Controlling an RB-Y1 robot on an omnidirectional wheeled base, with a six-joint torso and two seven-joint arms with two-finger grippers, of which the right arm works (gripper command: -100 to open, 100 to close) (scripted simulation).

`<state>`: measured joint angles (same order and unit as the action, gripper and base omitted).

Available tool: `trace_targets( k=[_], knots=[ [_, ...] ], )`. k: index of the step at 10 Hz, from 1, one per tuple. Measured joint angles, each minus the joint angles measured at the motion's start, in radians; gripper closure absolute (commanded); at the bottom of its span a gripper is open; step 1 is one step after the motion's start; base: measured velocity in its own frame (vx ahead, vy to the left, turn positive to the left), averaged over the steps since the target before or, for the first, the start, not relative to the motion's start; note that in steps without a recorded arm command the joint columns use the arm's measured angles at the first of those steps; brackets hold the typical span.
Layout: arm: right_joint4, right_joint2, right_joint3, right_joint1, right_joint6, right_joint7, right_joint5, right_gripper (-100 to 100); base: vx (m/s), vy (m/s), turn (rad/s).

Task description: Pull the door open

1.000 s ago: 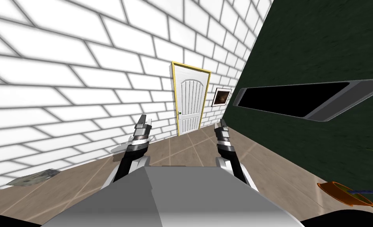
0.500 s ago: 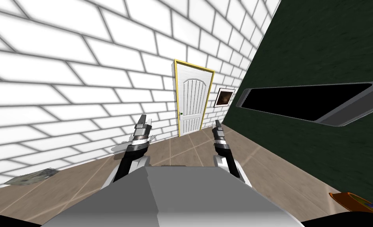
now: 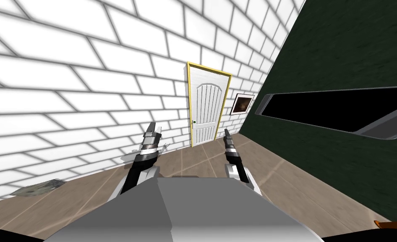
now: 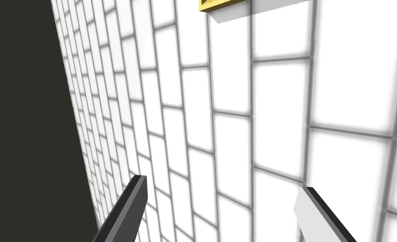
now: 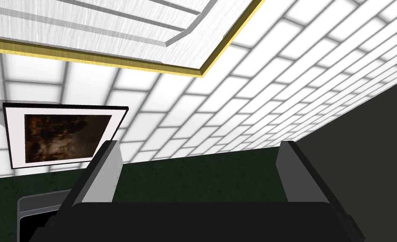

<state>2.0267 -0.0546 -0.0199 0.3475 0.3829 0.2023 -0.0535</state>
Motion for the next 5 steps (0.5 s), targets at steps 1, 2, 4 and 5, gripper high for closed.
trace_targets(
  k=[1, 2, 4, 5],
  knots=[
    [-0.017, -0.004, 0.003, -0.013, -0.007, 0.028, -0.001, -100, 0.108, 0.023, 0.046],
    [-0.047, -0.009, 0.004, -0.032, -0.008, 0.055, -0.001, -100, 0.06, 0.022, 0.016],
    [-0.088, -0.012, 0.007, -0.055, -0.005, 0.096, -0.002, -100, 0.069, 0.028, 0.04],
    [-0.111, -0.016, 0.01, -0.067, -0.006, 0.124, -0.003, -100, 0.088, 0.031, 0.058]
  ],
)
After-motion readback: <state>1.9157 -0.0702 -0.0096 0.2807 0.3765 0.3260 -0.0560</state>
